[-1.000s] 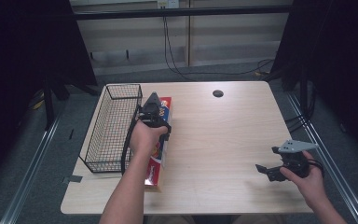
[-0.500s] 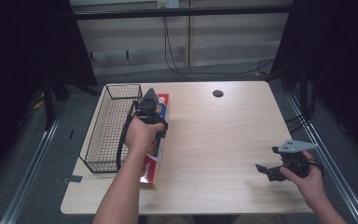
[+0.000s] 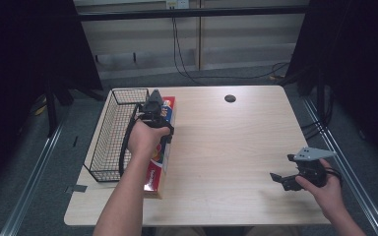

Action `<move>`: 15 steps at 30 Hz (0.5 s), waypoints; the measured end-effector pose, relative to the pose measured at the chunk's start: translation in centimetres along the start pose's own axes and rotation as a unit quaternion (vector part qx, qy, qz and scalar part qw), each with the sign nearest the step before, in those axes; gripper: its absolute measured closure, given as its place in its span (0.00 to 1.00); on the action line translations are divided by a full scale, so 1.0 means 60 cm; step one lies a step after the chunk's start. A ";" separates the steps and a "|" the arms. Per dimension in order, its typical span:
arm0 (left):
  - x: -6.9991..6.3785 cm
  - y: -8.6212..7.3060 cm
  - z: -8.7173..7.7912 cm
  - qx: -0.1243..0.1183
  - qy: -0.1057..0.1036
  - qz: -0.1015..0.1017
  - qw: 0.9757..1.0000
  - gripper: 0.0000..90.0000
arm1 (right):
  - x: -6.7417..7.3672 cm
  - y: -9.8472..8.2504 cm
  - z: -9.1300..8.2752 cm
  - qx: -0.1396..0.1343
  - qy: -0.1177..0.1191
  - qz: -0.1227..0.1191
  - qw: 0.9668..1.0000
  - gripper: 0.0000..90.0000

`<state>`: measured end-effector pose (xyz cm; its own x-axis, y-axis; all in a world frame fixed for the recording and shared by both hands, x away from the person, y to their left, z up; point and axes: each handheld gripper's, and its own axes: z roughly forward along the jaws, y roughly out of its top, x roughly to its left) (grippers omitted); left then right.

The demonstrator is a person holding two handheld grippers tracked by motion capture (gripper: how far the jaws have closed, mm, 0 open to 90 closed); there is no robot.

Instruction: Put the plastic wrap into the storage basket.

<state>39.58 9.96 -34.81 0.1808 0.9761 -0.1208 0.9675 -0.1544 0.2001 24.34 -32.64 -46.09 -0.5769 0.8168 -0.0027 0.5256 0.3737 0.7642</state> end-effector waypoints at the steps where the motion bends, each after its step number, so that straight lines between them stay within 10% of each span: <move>1: 0.001 0.000 -0.001 0.000 0.000 0.001 1.000 0.48 | 0.000 0.000 0.000 0.000 -0.001 0.000 1.000 0.05; 15: 0.013 0.005 -0.021 0.001 0.006 -0.004 1.000 0.48 | 0.000 0.000 -0.001 0.001 -0.002 0.001 1.000 0.05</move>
<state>39.79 10.88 -33.59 0.1717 0.9789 -0.1110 0.9692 -0.1477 0.1969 24.32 -32.66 -46.07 -0.5736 0.8191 -0.0028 0.5283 0.3726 0.7629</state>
